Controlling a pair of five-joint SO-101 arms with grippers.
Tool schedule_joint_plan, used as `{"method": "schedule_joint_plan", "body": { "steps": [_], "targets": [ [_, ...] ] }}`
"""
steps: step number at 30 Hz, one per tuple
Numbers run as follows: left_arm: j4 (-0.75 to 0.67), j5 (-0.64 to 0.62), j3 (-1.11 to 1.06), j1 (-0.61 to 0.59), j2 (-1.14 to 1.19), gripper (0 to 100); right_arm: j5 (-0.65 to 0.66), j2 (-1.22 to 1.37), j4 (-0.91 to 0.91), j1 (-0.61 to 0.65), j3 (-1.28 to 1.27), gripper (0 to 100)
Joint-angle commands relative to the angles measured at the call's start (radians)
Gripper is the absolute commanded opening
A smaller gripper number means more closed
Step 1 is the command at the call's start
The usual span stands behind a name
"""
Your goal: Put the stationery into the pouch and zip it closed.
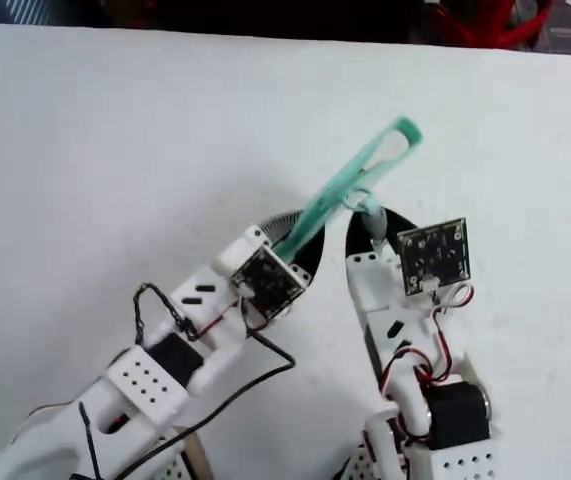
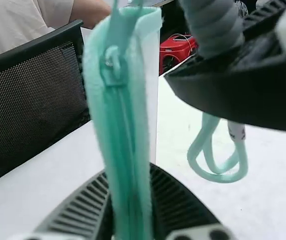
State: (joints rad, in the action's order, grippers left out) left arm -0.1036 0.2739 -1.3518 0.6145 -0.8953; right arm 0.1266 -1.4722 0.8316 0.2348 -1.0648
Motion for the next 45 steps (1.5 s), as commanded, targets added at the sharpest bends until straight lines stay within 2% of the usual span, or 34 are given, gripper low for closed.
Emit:
{"method": "schedule_joint_plan", "body": {
  "steps": [1, 7, 13, 22, 29, 36, 45],
  "targets": [
    [-0.041, 0.018, 0.008, 0.016, -0.025, 2, 0.043, 0.004, 0.038, -0.007, 0.098, 1.8],
    [0.054, 0.018, 0.008, 0.015, -0.028, 2, 0.083, 0.016, 0.027, -0.097, 0.264, 1.8],
    [0.094, 0.014, 0.009, 0.016, -0.038, 2, 0.224, 0.087, -0.073, -0.179, 0.276, 1.8],
    [0.258, 0.012, 0.006, 0.008, -0.217, 2, 0.227, 0.409, -0.305, -0.315, 0.281, 1.8],
    [0.278, 0.011, -0.095, -0.016, -0.412, 2, 0.233, 0.624, -0.475, -0.41, 0.299, 1.8],
    [0.367, 0.011, -0.126, -0.012, -0.533, 2, 0.227, 0.926, -0.484, -0.421, 0.503, 1.8],
    [0.371, 0.011, -0.127, -0.016, -0.542, 2, 0.226, 1.299, -0.438, -0.509, 0.838, 1.8]
  ]
}}
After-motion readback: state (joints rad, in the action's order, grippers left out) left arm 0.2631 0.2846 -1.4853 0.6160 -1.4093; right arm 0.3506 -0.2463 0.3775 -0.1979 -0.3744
